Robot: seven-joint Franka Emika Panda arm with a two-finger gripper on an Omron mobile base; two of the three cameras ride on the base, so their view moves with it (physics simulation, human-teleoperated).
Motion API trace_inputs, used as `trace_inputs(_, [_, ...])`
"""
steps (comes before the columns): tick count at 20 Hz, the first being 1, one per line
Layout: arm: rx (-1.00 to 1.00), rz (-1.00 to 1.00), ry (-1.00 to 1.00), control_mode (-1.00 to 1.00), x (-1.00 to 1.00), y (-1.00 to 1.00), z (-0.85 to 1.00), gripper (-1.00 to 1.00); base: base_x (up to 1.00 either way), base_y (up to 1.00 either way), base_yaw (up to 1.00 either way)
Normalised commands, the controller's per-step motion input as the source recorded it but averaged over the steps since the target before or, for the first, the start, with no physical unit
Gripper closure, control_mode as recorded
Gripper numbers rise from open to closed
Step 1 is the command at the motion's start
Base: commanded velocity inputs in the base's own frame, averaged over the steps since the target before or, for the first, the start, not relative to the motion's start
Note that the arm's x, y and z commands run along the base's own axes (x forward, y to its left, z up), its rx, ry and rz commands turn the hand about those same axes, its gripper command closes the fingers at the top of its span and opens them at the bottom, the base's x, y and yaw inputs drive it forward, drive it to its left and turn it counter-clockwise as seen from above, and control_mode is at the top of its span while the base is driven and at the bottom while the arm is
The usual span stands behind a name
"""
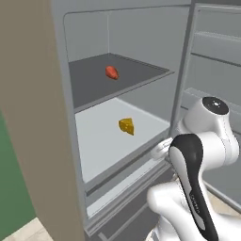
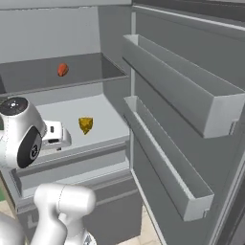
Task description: Take the cheese, shrimp, and sweet potato from the fridge and place them on the plate on the dining counter to create an appetizer plate.
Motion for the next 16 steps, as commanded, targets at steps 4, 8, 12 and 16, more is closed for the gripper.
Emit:
trace_inputs(4, [0.00, 0.00, 0.00, 1.00, 0.00, 0.00, 0.00, -1.00, 0.76, 0.00, 0.36])
trace_inputs(8, [0.00, 0.00, 0.00, 1.00, 0.00, 0.00, 0.00, -1.00, 0.77, 0.15, 0.35])
trace_inputs(12, [-0.01, 0.09, 0.06, -1.00, 0.18, 0.08, -0.01, -1.00, 0.32, 0.11, 0.15])
trace_inputs(16, [-0.01, 0.01, 0.03, -1.00, 0.10, 0.05, 0.00, -1.00, 0.00, 0.00, 0.00])
